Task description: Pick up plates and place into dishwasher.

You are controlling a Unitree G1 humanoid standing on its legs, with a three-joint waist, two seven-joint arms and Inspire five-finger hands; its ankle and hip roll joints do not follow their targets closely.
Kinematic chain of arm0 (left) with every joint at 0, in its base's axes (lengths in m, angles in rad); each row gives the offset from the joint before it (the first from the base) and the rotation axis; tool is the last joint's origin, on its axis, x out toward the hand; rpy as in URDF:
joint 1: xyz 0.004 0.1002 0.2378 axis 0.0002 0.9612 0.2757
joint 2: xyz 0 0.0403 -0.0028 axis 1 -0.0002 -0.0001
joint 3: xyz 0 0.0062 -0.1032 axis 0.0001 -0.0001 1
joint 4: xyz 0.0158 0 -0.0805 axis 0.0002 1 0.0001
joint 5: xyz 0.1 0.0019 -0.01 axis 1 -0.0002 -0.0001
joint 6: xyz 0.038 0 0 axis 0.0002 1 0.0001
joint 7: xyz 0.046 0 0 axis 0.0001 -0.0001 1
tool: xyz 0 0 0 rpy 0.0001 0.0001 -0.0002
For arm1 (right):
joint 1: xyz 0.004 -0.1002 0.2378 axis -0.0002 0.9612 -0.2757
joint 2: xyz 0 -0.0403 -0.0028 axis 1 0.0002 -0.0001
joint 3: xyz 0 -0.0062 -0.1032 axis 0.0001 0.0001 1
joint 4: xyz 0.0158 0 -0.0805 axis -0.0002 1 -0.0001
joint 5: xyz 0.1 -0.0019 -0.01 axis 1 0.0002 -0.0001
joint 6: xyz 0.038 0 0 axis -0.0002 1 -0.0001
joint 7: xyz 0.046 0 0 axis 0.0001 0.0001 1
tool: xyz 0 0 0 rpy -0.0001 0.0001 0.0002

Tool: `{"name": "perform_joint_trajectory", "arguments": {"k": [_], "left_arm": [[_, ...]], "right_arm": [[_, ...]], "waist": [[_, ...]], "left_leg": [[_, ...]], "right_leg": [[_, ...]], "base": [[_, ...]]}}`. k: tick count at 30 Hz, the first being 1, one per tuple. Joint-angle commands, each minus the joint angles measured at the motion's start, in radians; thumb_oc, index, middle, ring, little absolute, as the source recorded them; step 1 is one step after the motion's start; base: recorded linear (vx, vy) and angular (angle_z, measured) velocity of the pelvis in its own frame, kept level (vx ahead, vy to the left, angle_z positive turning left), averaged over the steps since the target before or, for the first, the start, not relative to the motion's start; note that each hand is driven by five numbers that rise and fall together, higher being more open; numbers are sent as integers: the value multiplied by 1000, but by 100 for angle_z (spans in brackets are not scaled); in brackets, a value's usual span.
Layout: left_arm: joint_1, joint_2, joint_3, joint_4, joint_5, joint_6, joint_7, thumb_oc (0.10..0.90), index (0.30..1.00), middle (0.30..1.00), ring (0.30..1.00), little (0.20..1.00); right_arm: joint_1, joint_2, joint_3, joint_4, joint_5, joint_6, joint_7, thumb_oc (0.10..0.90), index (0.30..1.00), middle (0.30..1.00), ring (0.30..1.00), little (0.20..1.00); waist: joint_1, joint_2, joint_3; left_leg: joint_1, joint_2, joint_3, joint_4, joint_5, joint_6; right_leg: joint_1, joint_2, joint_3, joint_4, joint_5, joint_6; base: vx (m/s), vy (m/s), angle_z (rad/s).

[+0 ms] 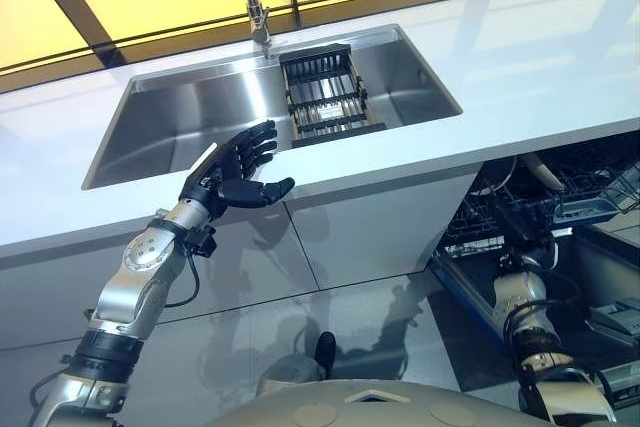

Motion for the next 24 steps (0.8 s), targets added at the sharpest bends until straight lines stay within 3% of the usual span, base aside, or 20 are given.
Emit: {"name": "perform_joint_trajectory", "arguments": {"k": [1, 10, 14, 16, 18, 24], "left_arm": [[-93, 52, -2, -39, -36, -44, 1, 800, 900, 900, 900, 900], [-86, 37, -11, -42, -23, -37, -11, 800, 900, 900, 900, 900], [-82, 34, -10, -45, -16, -41, -8, 800, 900, 900, 900, 900], [-77, 33, -4, -49, -14, -46, 3, 800, 900, 900, 900, 900], [-72, 30, 2, -48, -9, -55, 9, 800, 900, 900, 900, 900], [-35, 22, 56, -57, 4, -83, 15, 800, 900, 900, 900, 900]], "right_arm": [[-275, -19, 94, -128, -102, -34, 90, 800, 900, 900, 900, 900], [-207, -20, 43, -125, -84, -63, 62, 800, 900, 900, 900, 900], [-147, -26, 40, -177, -340, -93, -72, 800, 900, 900, 900, 900], [-105, -45, 54, -240, -523, -73, -198, 800, 900, 900, 900, 900], [-67, -57, 53, -300, -608, -46, -273, 800, 900, 900, 900, 900], [83, -54, -15, -446, -646, 9, -275, 800, 900, 900, 900, 900]], "waist": [[53, -55, -16], [33, -60, -33], [10, -66, -43], [-7, -70, -47], [-23, -73, -48], [-76, -88, -51]], "left_leg": [[78, -48, 18, 69, -225, -8], [116, -48, 31, 37, -225, -6], [132, -45, 50, 16, -224, -3], [136, -43, 63, 13, -227, -2], [141, -41, 74, 11, -231, -1], [146, -37, 114, 1, -228, 5]], "right_leg": [[-103, -30, 5, 45, 15, 16], [-82, -20, 17, 22, 25, 22], [-80, -15, 34, 10, 28, 28], [-82, -11, 46, 8, 27, 30], [-83, -8, 57, 9, 26, 31], [-92, -3, 94, 9, 36, 39]], "base": [[21, 8, 9], [-6, -4, 0], [-66, -21, -1], [-83, -16, -1], [-108, -22, -7], [-104, -36, -20]]}}
